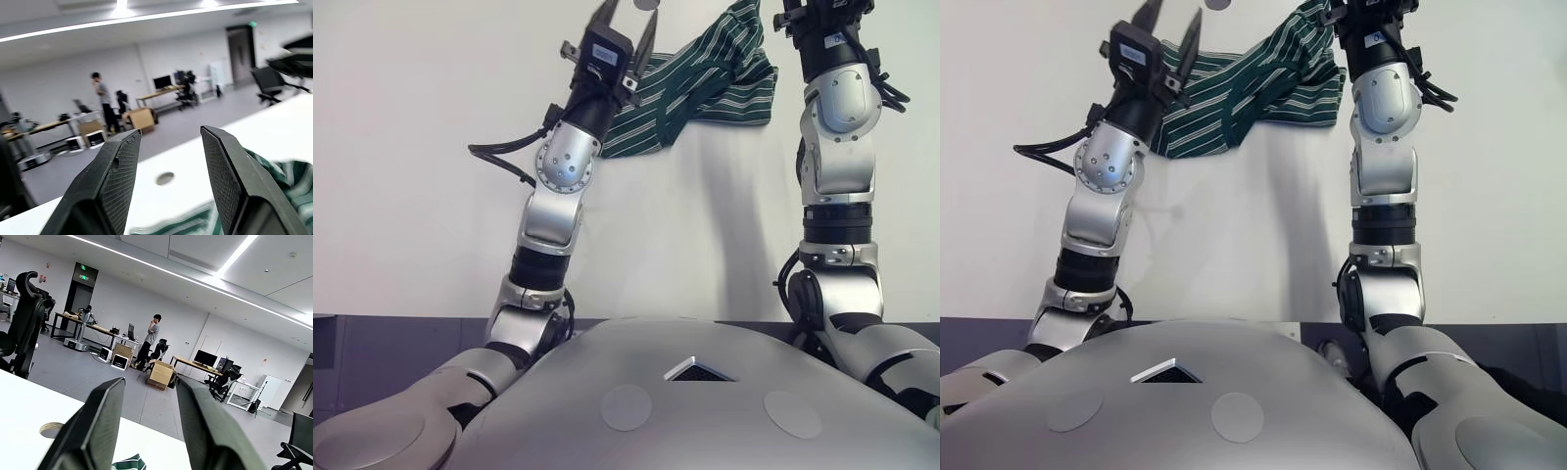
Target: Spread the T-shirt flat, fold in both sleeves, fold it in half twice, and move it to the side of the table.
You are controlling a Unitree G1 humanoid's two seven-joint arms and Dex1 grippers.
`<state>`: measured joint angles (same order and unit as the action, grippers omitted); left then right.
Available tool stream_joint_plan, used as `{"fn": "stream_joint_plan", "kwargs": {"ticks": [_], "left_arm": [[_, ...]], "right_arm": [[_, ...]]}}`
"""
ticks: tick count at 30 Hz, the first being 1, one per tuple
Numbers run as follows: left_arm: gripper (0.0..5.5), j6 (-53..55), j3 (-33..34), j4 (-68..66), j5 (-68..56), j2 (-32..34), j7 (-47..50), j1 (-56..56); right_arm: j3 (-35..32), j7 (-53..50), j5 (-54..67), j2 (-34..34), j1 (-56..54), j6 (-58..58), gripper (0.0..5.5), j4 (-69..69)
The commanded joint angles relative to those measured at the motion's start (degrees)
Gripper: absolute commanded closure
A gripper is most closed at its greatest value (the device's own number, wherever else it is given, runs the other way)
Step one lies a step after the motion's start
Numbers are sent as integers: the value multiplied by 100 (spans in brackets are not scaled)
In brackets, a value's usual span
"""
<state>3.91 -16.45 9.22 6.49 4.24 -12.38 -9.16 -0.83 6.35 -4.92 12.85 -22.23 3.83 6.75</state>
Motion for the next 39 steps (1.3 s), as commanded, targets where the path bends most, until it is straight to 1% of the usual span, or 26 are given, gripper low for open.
{"fn": "stream_joint_plan", "kwargs": {"ticks": [1, 3, 6, 8, 11, 12, 13, 16, 23, 28, 30, 31, 33, 35, 37, 39], "left_arm": [[326, 154, -674, -83, 479, 657, -673, 341], [285, 137, -1018, -292, 948, 830, -664, 390], [234, 276, -1479, -854, 1979, 1026, -288, 363], [230, 412, -1676, -1251, 2497, 1074, -70, 335], [230, 526, -1680, -1472, 2921, 1126, 189, 317], [250, 458, -1648, -1465, 2951, 1160, 226, 311], [258, 366, -1624, -1444, 2941, 1194, 219, 314], [320, 167, -1577, -1441, 2863, 1256, 214, 329], [448, -379, -1504, -1703, 2769, 1148, 436, 305], [518, -407, -1366, -1768, 2673, 1079, 421, 421], [541, -521, -1111, -1599, 2434, 1073, 465, 435], [546, -592, -907, -1369, 2231, 1087, 436, 387], [546, -656, -396, -654, 1698, 1134, 230, 184], [546, -646, -44, 169, 895, 1200, -303, 62], [546, -517, -88, 818, 206, 1382, -1016, 215], [546, -503, -327, 1115, -206, 1597, -1607, 518]], "right_arm": [[-21, -127, -63, -21, -73, 61, 359, 93], [-33, -164, -69, 3, -127, 136, 359, 226], [-65, -88, -42, 114, -237, 212, 359, 386], [-67, 28, -12, 199, -295, 221, 359, 439], [-46, 121, 12, 254, -428, 217, 359, 522], [-37, 124, 8, 248, -442, 217, 359, 521], [-25, 117, -1, 235, -433, 225, 359, 508], [-26, 66, -21, 211, -366, 271, 359, 497], [-98, -7, -22, 251, -367, 355, 359, 572], [-73, 43, -12, 246, -295, 326, 359, 481], [-82, 73, -39, 315, -278, 383, 359, 483], [-95, 169, -62, 455, -259, 529, 359, 513], [-63, 752, -41, 988, -75, 1089, 359, 554], [-24, 1478, 16, 1625, 128, 1529, 359, 685], [182, 2231, -54, 2195, 161, 1919, 359, 999], [501, 2852, -233, 2585, -7, 2386, 359, 1486]]}}
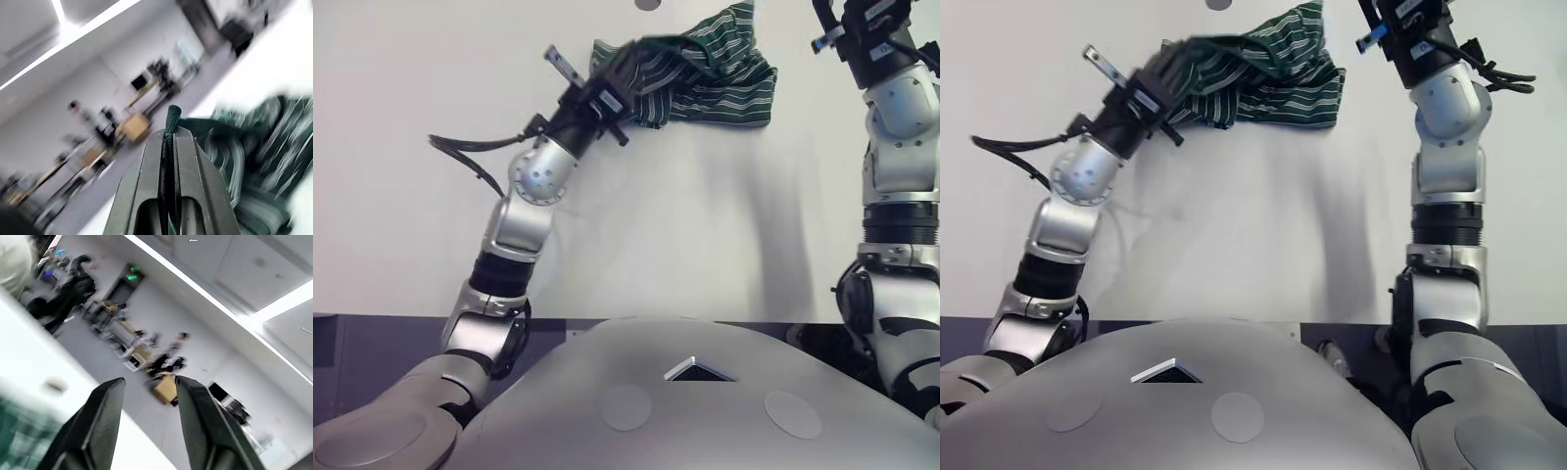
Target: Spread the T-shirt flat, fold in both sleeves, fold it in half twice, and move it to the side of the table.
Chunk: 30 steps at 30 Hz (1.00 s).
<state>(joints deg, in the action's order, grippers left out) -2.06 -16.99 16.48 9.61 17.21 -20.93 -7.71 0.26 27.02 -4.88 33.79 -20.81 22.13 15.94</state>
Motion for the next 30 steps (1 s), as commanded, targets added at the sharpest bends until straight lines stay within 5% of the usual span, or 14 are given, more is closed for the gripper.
{"fn": "stream_joint_plan", "kwargs": {"ticks": [1, 7, 11, 18, 30], "left_arm": [[546, 67, -414, 426, -606, 407, -969, 554], [546, 109, -538, 441, -691, 348, -1083, 774], [546, 135, -472, 460, -647, 391, -1099, 746], [546, 144, -482, 497, -625, 318, -1033, 796], [546, 196, -546, 540, -594, 181, -963, 784]], "right_arm": [[586, 1015, -368, 585, -323, 816, 359, 873], [1381, 1236, -1039, 441, -558, 2002, 359, 1715], [1694, 148, -2033, 289, -353, 2570, 359, 2132], [1720, -2551, -3190, -131, -442, 2258, 359, 2969], [2164, -3765, -3592, -523, -891, 1830, 359, 3892]]}}
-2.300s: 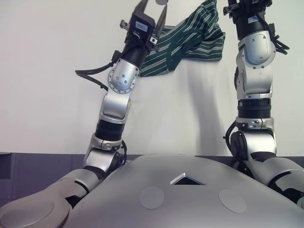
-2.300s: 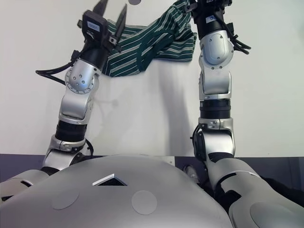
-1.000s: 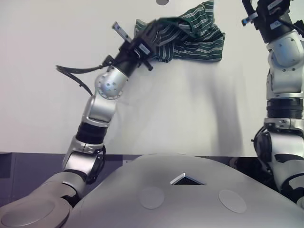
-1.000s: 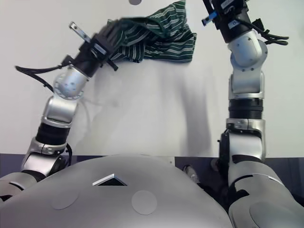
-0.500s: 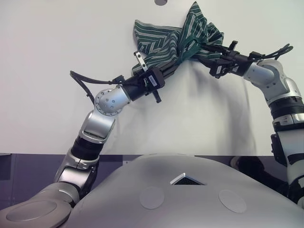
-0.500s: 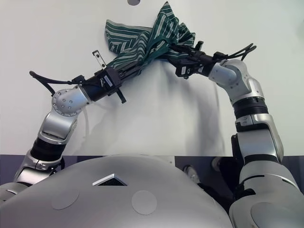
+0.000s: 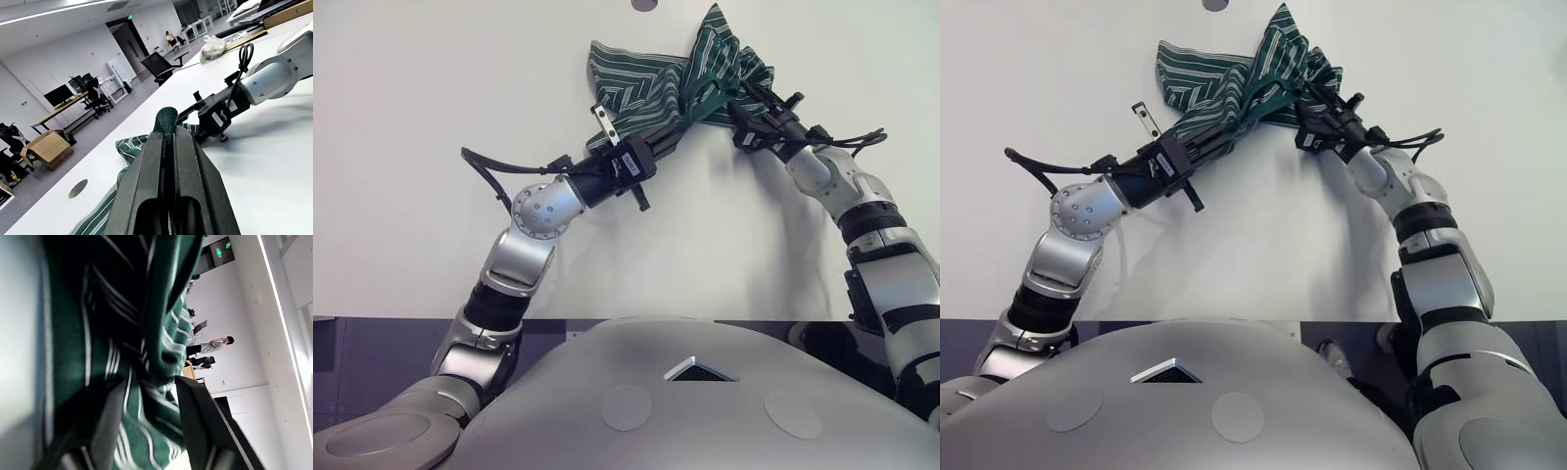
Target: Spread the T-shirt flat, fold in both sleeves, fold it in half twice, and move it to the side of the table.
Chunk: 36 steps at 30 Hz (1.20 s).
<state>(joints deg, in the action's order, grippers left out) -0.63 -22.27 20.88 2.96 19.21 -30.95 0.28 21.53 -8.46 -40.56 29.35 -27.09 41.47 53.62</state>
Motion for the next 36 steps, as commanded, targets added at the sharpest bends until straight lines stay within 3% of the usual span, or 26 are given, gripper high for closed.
{"fn": "stream_joint_plan", "kwargs": {"ticks": [1, 6, 15, 19, 22, 26, 28, 30, 32, 34, 36], "left_arm": [[546, 51, -20, 98, 71, -23, 40, -14], [546, 58, -25, 115, 64, -24, 37, -17], [550, 60, -21, 109, 70, -61, 65, -25], [550, 46, 158, 49, 139, -41, 191, -91], [550, 282, 874, 122, -165, 168, 156, -657], [550, 815, 1865, 45, -1276, 1350, -1199, -2383], [550, 1146, 1990, 163, -1904, 1849, -1966, -2893], [550, 2132, 2168, 992, -3453, 2489, -2813, -2867], [550, 3156, 2362, 2093, -5470, 3292, -3082, -2241], [550, 3636, 2441, 2976, -7308, 4031, -2821, -1131], [550, 3799, 2456, 3384, -8270, 4404, -2513, -142]], "right_arm": [[36, -270, -12, -107, -304, -138, 359, 154], [80, -463, 17, -247, -462, -346, 359, 423], [144, -692, 75, -368, -627, -337, 544, 595], [17, -586, 233, -205, -661, -220, 548, 369], [-397, 503, 997, 411, -1009, 118, 548, -274], [-445, 5193, 3382, 2130, -1962, -276, 548, -1927], [-439, 7311, 4619, 2954, -2047, -1530, 548, -3123], [-554, 9212, 6278, 4403, -1478, -3346, 548, -5098], [-588, 10006, 8255, 6241, -533, -4461, 548, -6744], [214, 10096, 9582, 8063, 209, -4461, 548, -7691], [948, 10096, 10024, 9112, 602, -4054, 548, -8278]]}}
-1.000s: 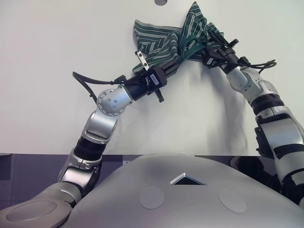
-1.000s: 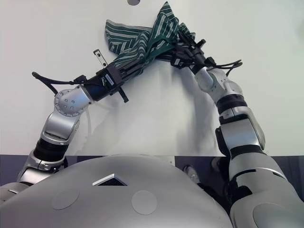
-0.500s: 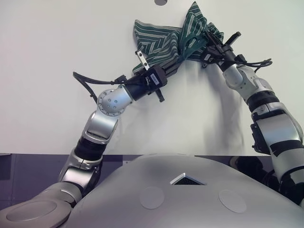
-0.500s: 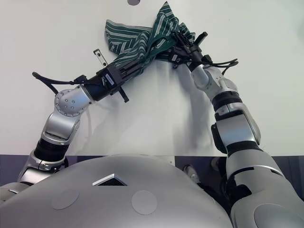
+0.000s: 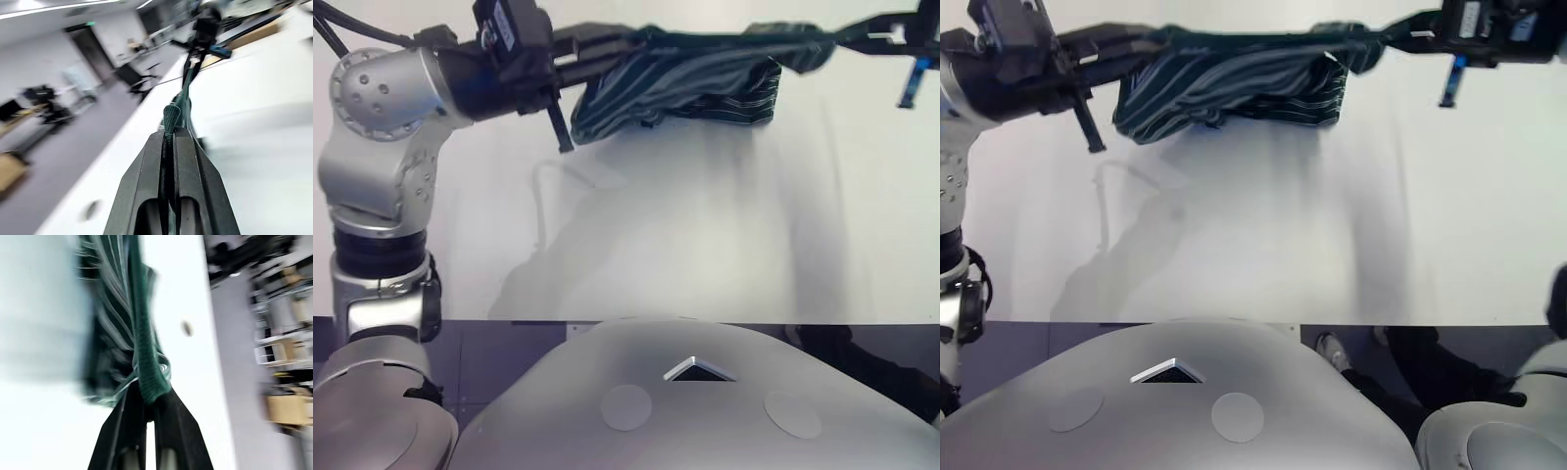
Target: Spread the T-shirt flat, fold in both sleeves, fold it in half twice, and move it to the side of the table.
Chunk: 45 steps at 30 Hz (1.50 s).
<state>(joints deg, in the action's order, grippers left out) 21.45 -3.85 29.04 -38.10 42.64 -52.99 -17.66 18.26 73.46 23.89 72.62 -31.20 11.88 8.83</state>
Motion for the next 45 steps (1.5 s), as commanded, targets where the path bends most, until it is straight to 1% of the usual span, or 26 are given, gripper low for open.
{"fn": "stream_joint_plan", "kwargs": {"ticks": [1, 3, 4, 5, 7, 10, 11, 14, 17, 20, 23, 25, 26, 28, 29, 30, 32, 33, 35, 36, 37, 39, 40, 42, 44, 45], "left_arm": [[550, 1658, 598, 2556, -4401, 2099, -134, 1899], [550, 1827, 275, 2260, -3627, 1698, 460, 1999], [550, 1917, -20, 2057, -2903, 1470, 799, 1918], [550, 2053, -360, 1862, -2172, 1278, 1234, 1804], [550, 2261, -972, 1670, -1110, 1148, 1709, 1574], [550, 1658, -2734, 1154, 1348, 1485, 1163, 1133], [550, 1487, -3071, 859, 1881, 1356, 1186, 992], [550, 1382, -3617, 12, 2690, 540, 1419, 617], [550, 532, -4598, -1610, 4274, -145, 1135, -455], [550, -417, -4883, -3922, 5309, -867, 1159, -1819], [550, -1349, -4912, -6594, 5924, -1486, 1860, -2948], [550, -2079, -5124, -8382, 6507, -1700, 2958, -3644], [550, -2380, -5219, -9042, 6767, -1777, 3765, -3917], [550, -2770, -5176, -9691, 6983, -1851, 5055, -4293], [550, -2901, -5079, -9852, 6985, -1880, 5472, -4446], [550, -3179, -4850, -9838, 6855, -1877, 5613, -4628], [550, -3939, -4456, -9688, 6579, -1828, 5345, -4829], [550, -4447, -4295, -9591, 6434, -1789, 4959, -4818], [550, -5406, -3847, -8396, 5334, -1400, 3160, -4127], [550, -5455, -3814, -7241, 4542, -973, 2231, -3599], [550, -5238, -3863, -6012, 3761, -493, 1494, -3099], [550, -4473, -4101, -3646, 2329, 647, 478, -2260], [550, -4116, -4143, -2857, 1899, 1105, 123, -1964], [550, -3496, -4099, -1778, 1327, 1882, -423, -1468], [550, -2963, -3969, -948, 770, 2425, -603, -939], [550, -2752, -3911, -665, 567, 2500, -574, -689]], "right_arm": [[1399, 1904, 3616, 4967, 1182, -964, 548, -3969], [1248, 1903, 3326, 4560, 1584, -1058, 548, -3865], [1101, 1901, 3081, 4110, 1746, -1284, 548, -3674], [963, 1796, 2627, 3394, 1756, -1527, 548, -3401], [900, 1516, 1707, 2417, 1715, -1747, 548, -3061], [1264, 1090, -513, 947, 1439, -1127, 548, -2448], [1371, 827, -1097, 468, 1336, -939, 548, -2211], [1585, -284, -2491, -790, 1222, -823, 548, -1475], [1784, -1580, -3813, -1920, 1072, -897, 548, -484], [1937, -2997, -4857, -3097, 99, -852, 548, 1227], [2178, -4538, -5544, -4343, -1317, -703, 548, 3516], [2232, -5913, -5816, -5231, -2295, -707, 548, 4953], [2175, -6773, -5884, -5617, -2737, -745, 548, 5464], [2108, -8183, -6020, -6001, -3292, -695, 548, 5988], [2077, -8636, -6051, -6048, -3438, -614, 548, 6128], [1949, -8702, -5965, -5953, -3535, -395, 548, 6160], [1627, -8009, -5612, -5656, -3568, 230, 548, 6125], [1481, -7284, -5372, -5436, -3482, 751, 548, 6045], [1331, -4261, -4113, -4278, -2594, 1817, 548, 4655], [1377, -2815, -3200, -3412, -1941, 1752, 548, 3331], [1455, -1738, -2329, -2557, -1350, 1521, 548, 2046], [1324, -233, -391, -768, -184, 174, 548, -480], [1230, 248, 333, 25, 287, -311, 548, -1334], [1090, 670, 1398, 1204, 1099, -869, 548, -2460], [1105, 748, 1767, 1791, 1809, -968, 548, -2864], [1123, 709, 1770, 1890, 2143, -974, 548, -2971]]}}
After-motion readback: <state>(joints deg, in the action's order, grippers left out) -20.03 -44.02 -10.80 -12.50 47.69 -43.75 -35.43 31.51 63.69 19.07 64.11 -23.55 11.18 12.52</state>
